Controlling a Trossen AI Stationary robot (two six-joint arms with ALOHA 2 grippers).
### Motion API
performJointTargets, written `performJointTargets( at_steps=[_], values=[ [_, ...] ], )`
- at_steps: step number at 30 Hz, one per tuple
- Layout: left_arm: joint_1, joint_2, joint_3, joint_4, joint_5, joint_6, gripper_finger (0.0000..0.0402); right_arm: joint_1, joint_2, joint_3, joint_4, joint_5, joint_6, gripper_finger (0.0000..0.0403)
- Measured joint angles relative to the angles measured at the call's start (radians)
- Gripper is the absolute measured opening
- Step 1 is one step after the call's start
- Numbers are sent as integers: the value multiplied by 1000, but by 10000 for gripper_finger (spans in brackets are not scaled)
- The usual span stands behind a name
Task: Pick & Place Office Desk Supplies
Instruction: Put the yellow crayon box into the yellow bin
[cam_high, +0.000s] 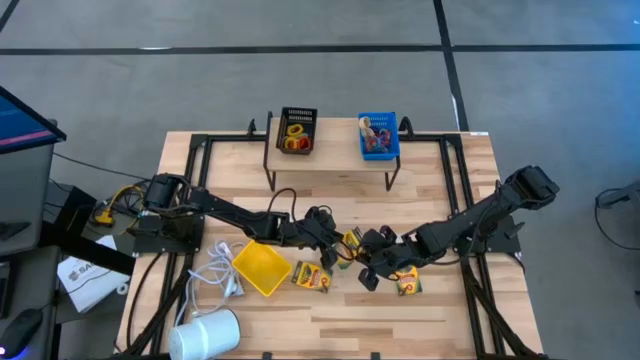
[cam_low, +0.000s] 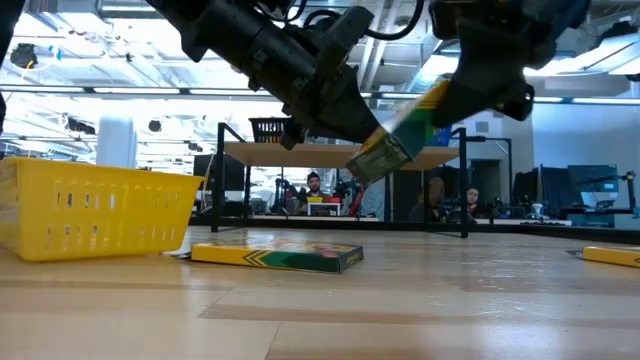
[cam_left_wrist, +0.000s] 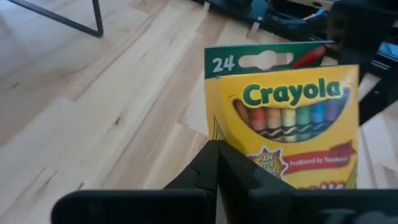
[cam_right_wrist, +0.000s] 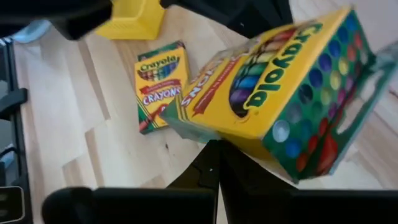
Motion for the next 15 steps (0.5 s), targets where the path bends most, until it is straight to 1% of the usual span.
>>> performJointTargets(
  at_steps=[6,15],
  values=[
    [-1,-2,0,-19,2,-9,0,-20,-1,27,5,-21,-46,0],
    [-3,-21,0,-36,-1,-17,0,-29,-2,28,-2,-23,-67,0]
  ],
)
